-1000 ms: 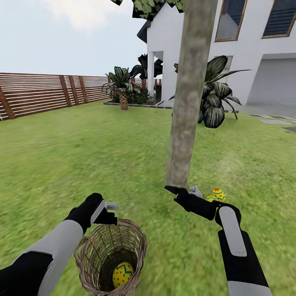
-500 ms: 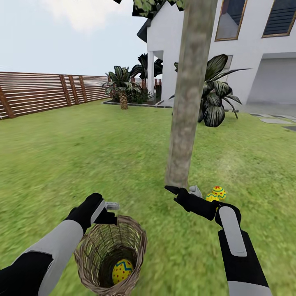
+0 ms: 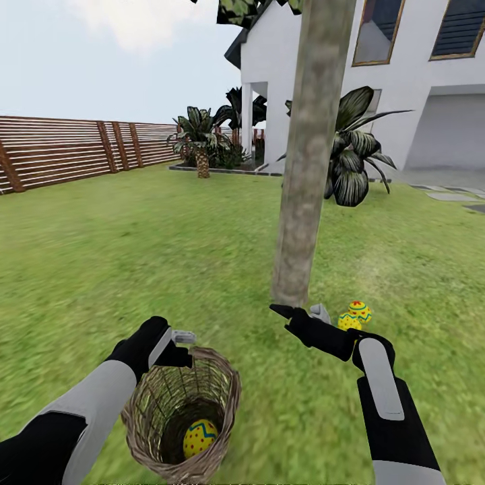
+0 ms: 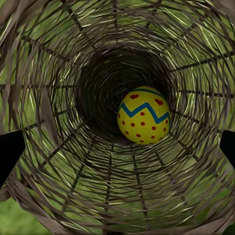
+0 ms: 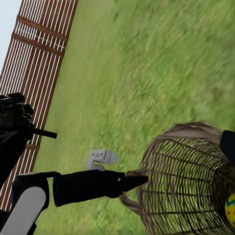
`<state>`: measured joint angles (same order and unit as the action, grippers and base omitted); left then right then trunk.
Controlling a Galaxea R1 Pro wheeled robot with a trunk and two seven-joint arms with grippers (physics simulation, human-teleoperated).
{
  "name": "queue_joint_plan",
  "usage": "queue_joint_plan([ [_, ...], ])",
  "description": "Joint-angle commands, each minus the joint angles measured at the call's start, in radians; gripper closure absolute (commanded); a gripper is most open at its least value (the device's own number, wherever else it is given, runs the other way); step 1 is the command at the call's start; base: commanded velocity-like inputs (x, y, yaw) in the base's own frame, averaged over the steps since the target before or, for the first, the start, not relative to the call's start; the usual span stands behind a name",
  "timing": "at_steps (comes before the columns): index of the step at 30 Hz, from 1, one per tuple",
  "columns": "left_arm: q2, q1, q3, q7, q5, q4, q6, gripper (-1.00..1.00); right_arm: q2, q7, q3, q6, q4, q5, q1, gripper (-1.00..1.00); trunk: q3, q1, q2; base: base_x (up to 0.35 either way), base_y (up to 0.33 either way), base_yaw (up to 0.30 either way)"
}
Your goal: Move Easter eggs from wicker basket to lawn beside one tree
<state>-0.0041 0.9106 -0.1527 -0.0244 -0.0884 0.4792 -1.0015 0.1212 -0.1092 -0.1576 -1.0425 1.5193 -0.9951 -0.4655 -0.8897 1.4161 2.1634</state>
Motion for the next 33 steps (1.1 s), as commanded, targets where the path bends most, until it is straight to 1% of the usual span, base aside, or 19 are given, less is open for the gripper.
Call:
queue_joint_plan([
  [1,0.001,0.001,-0.006,0.003,-0.008,0.001,-0.004,-1.0,0.001,-0.01,-0.002,-0.005,0.001,-0.011,-0.001,-1.0,-0.004,0.004,0.008,0.0,0.0,0.0],
  [33,0.001,0.001,-0.007,0.003,-0.008,0.0,0.004,-1.0,0.001,-0.01,-0.002,-0.005,0.001,-0.011,-0.001,-1.0,-0.104,0.126,0.232,0.0,0.0,0.0],
])
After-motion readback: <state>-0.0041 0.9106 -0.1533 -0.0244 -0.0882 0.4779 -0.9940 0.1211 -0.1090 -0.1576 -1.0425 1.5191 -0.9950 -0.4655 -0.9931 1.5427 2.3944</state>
